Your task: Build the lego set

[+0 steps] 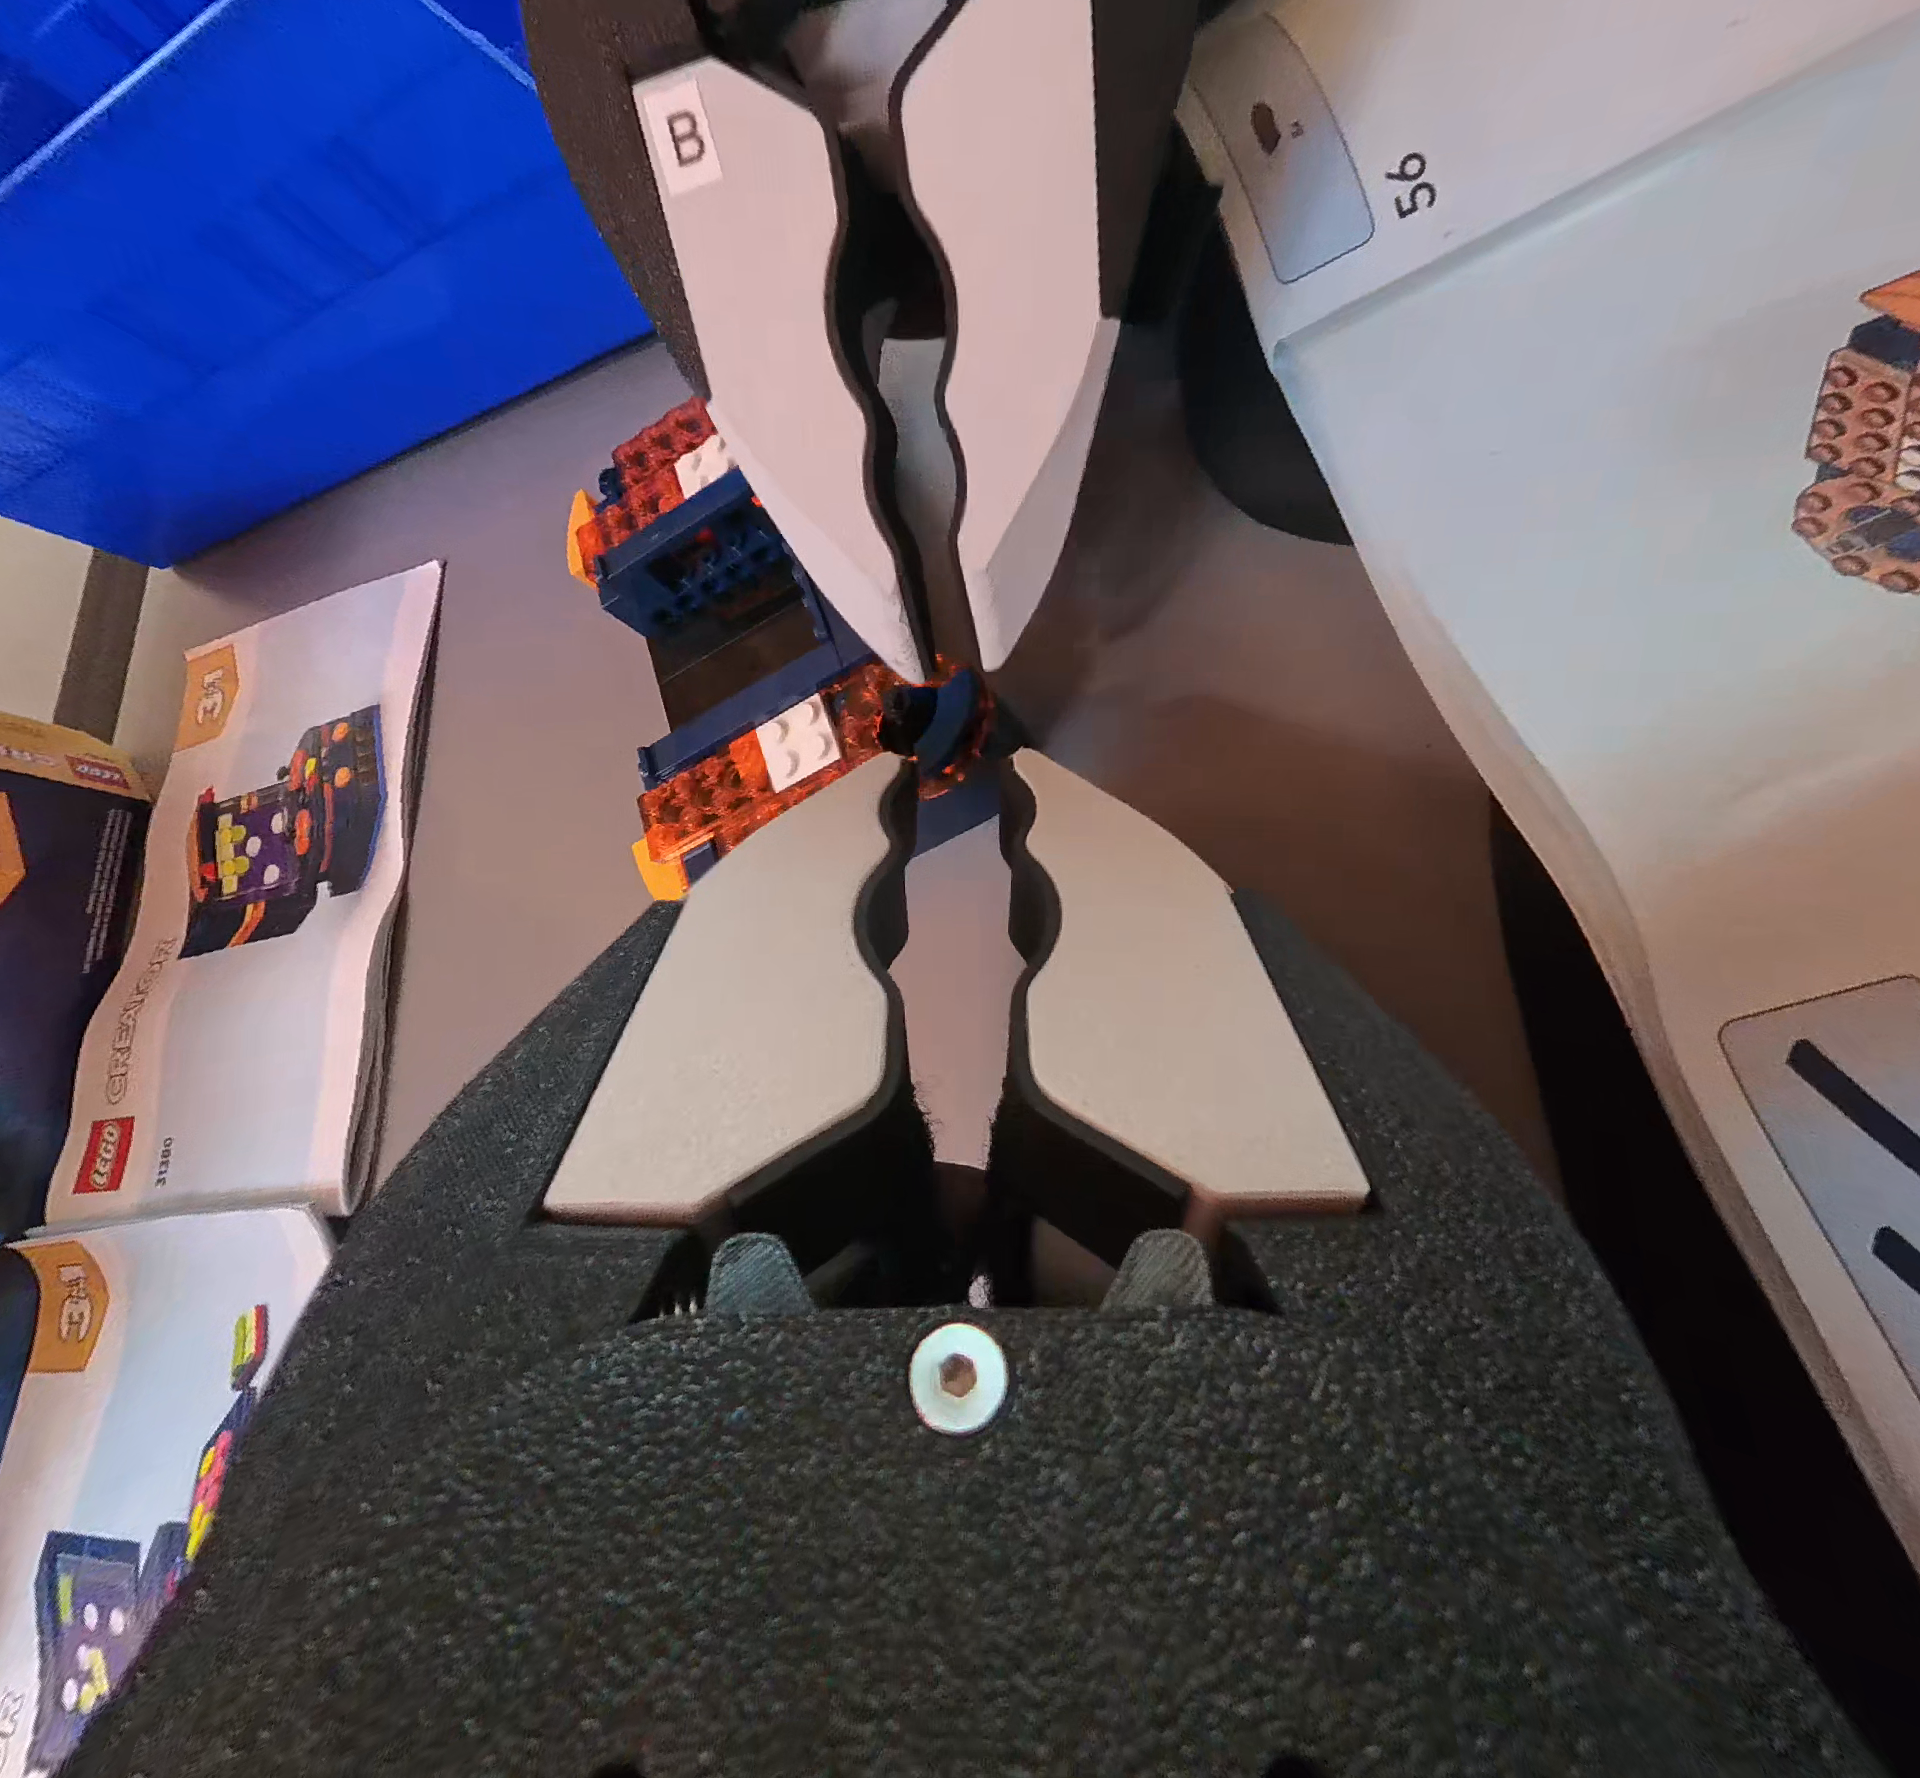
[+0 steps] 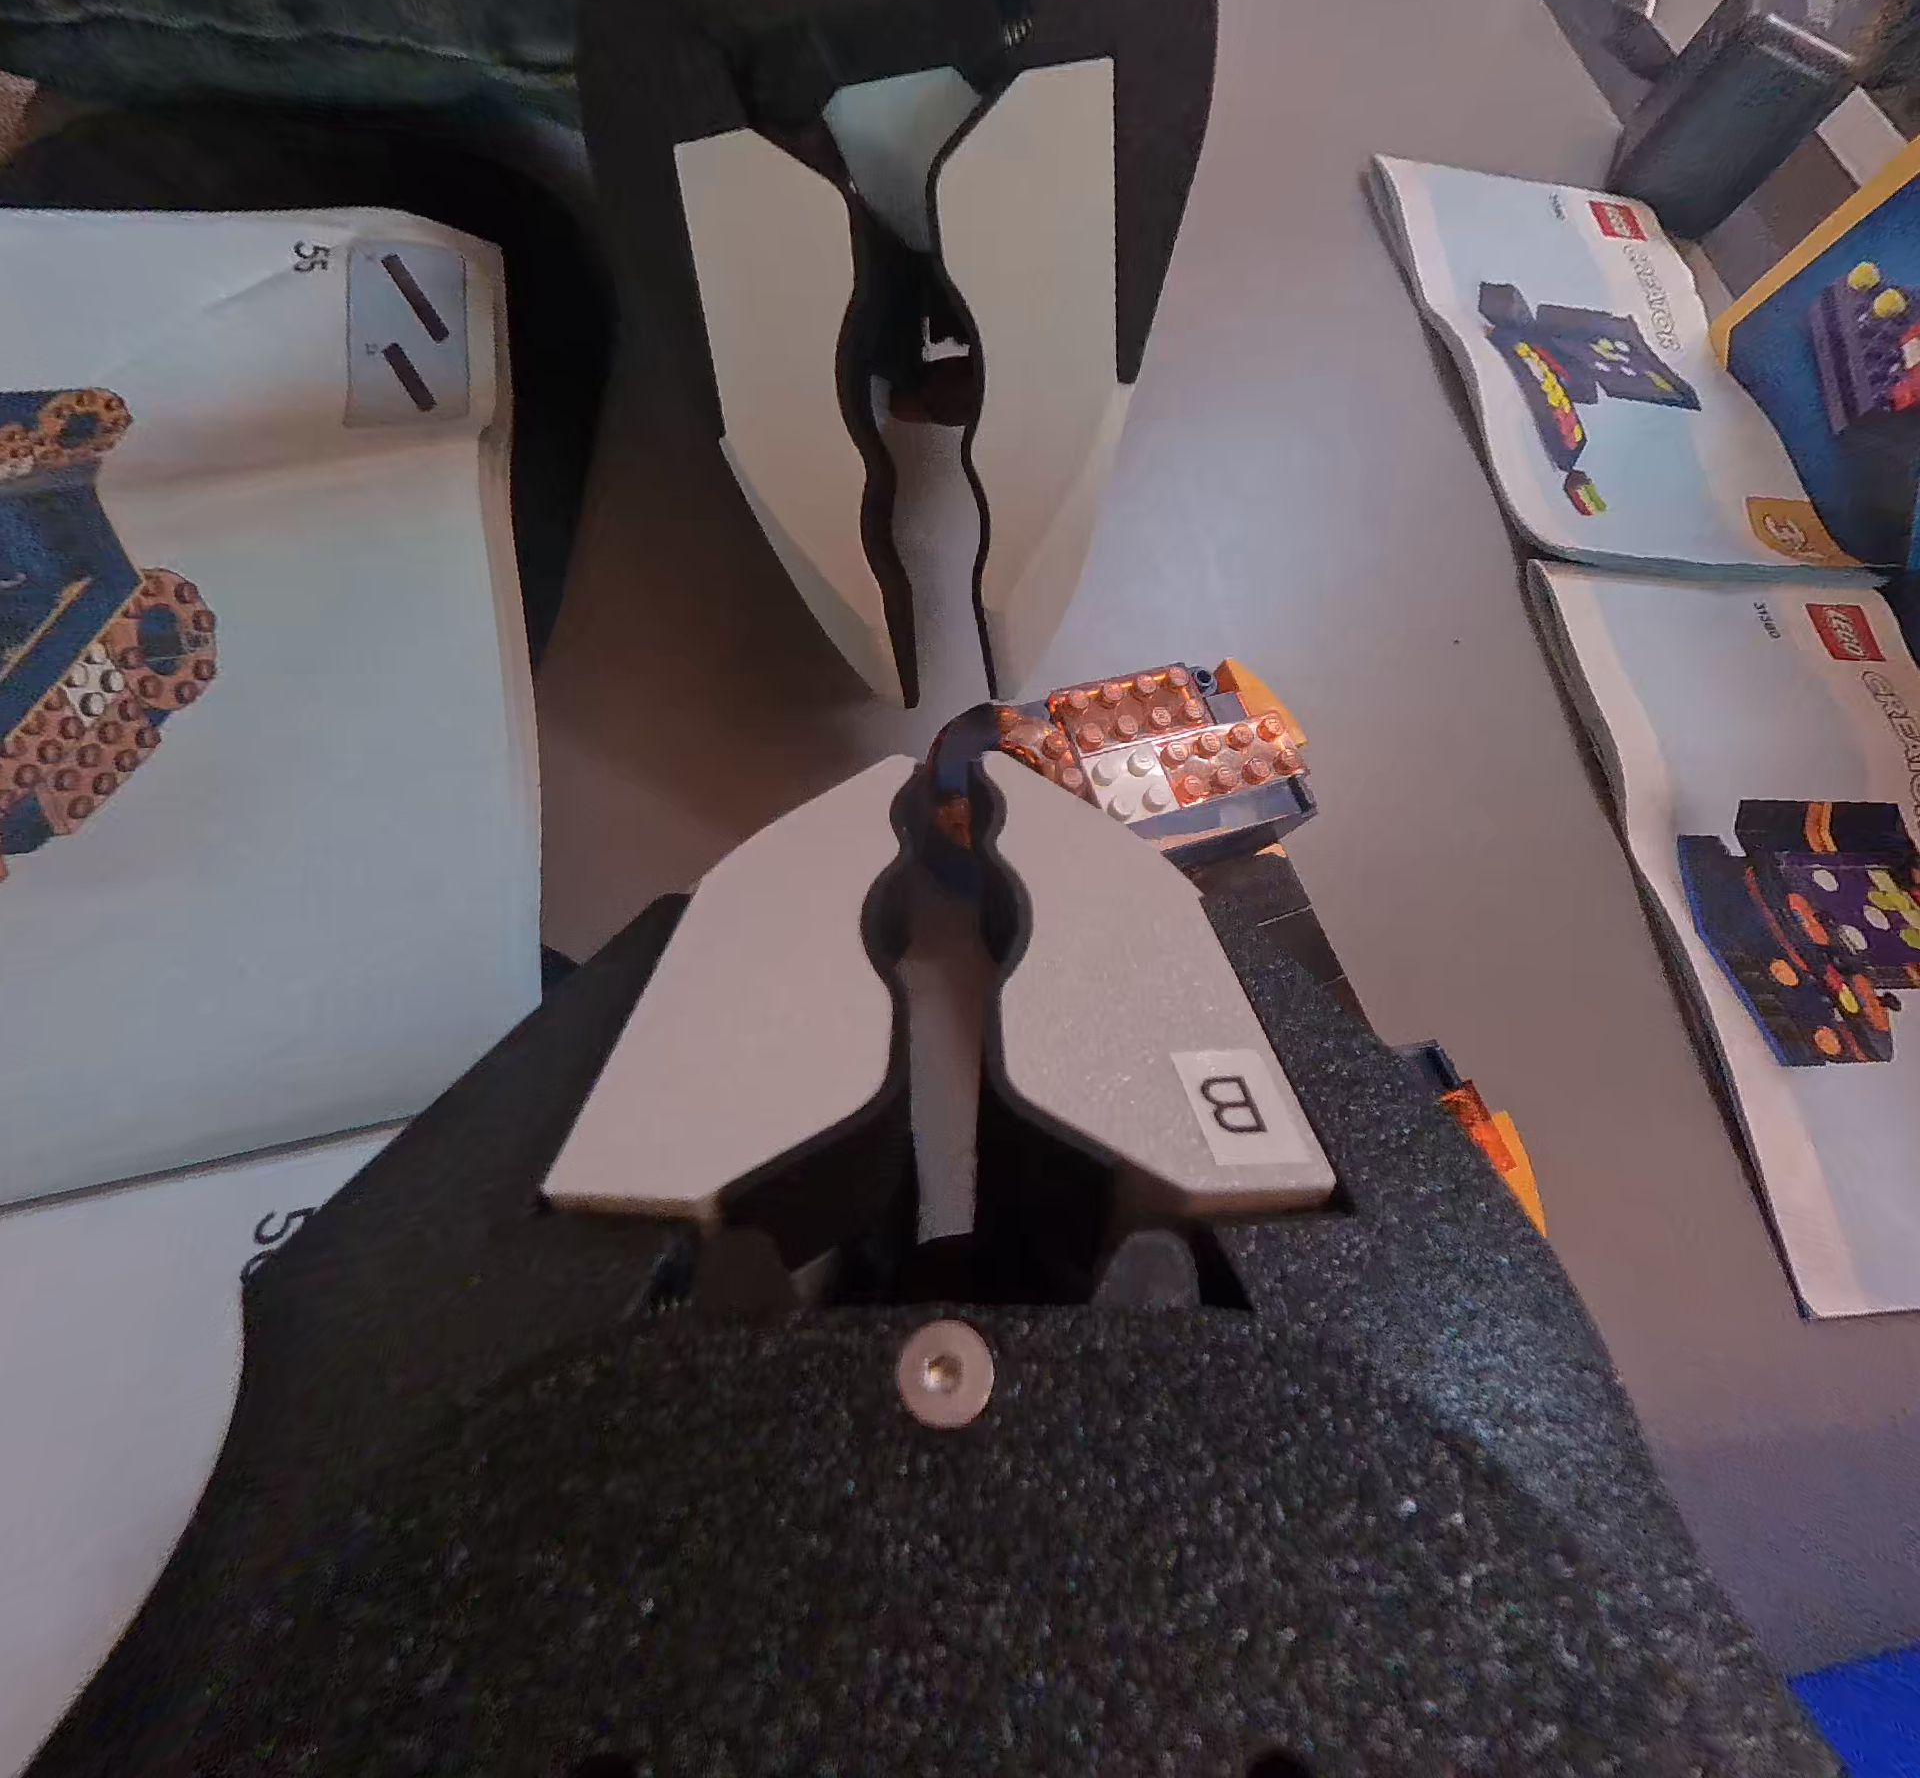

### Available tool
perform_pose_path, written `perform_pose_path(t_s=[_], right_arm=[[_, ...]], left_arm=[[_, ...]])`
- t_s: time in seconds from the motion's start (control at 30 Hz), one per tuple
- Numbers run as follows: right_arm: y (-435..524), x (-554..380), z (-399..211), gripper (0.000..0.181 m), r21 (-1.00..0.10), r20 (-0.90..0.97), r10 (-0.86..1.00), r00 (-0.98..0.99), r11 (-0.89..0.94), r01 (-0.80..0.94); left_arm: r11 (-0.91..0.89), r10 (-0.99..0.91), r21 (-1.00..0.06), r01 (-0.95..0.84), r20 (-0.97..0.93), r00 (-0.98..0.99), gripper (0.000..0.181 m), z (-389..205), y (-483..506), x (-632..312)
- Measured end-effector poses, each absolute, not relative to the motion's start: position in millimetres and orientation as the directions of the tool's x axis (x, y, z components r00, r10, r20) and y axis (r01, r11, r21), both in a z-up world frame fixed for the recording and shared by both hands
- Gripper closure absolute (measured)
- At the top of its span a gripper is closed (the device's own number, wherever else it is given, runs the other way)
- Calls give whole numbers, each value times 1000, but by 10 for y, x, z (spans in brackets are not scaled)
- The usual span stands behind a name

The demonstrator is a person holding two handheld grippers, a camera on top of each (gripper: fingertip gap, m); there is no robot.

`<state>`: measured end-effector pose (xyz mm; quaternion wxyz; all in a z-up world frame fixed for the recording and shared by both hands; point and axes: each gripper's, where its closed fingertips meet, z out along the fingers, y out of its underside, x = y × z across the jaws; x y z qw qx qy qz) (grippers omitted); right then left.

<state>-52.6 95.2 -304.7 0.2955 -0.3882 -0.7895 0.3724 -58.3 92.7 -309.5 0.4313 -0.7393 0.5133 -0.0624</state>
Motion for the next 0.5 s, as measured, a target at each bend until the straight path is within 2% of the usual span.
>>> perform_pose_path(t_s=[0.5], right_arm=[[998, -517, -3069, 179, -804, 219, 828, -517, 453, 385]], left_arm=[[-79, -818, -703, -707, -359, 449, 174, -3093, 927, -518]])
